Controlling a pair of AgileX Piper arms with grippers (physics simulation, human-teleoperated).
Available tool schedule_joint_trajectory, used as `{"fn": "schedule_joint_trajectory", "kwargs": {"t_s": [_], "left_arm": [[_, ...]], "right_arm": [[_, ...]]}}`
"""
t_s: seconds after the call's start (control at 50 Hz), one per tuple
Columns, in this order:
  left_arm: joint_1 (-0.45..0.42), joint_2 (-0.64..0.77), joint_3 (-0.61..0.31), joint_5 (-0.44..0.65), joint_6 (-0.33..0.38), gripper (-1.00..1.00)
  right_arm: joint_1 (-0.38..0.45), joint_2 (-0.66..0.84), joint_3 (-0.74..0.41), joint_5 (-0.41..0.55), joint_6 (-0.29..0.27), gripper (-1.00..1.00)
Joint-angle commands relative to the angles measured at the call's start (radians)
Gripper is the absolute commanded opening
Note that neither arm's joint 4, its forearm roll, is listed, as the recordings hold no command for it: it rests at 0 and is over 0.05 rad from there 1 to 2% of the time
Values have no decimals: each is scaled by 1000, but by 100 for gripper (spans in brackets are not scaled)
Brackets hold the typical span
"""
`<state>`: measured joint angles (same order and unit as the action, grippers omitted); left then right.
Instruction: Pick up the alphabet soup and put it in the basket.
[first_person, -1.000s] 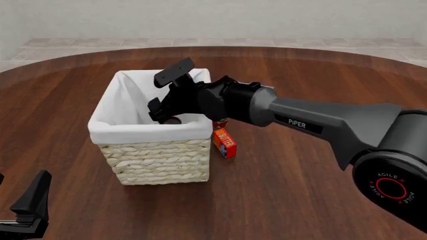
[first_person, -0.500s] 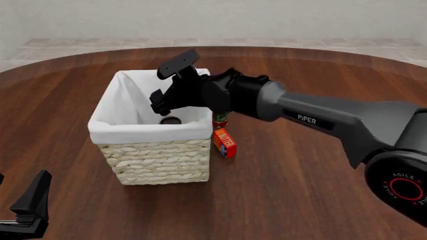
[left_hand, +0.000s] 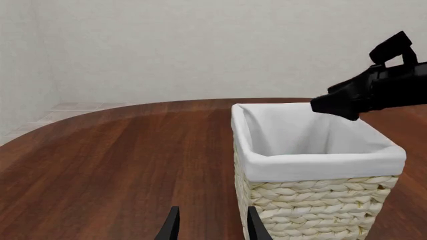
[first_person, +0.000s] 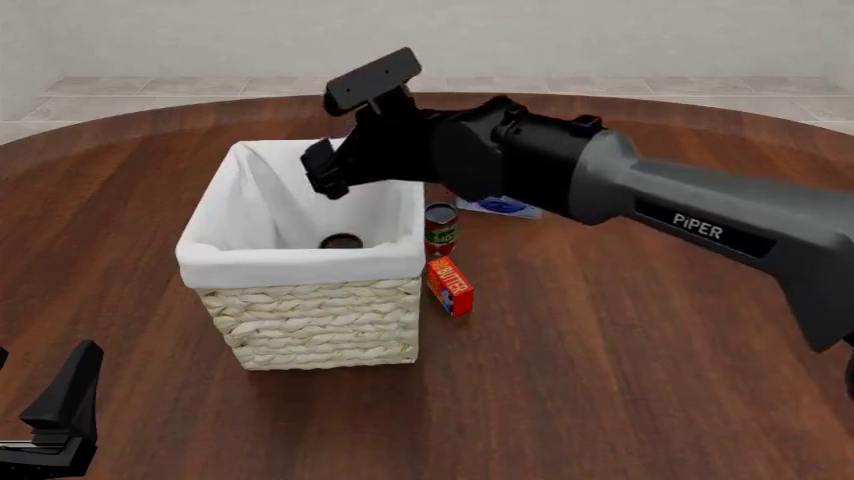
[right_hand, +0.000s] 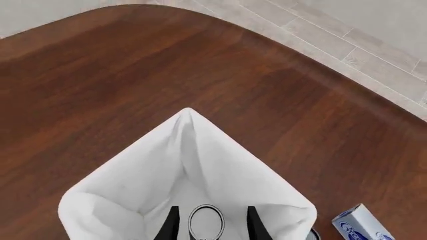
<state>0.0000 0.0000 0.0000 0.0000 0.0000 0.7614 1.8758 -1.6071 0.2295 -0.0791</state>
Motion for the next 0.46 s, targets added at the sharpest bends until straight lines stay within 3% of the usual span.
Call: {"fn": "schedule_joint_trajectory", "kwargs": {"t_s": [0.02, 0.46], "left_arm": [[0, 0, 0, 0, 0, 100], [0, 0, 0, 0, 0, 100]], "right_arm": [[1, -66, 33, 1, -6, 100], [26, -241, 145, -24, -4, 100]]}}
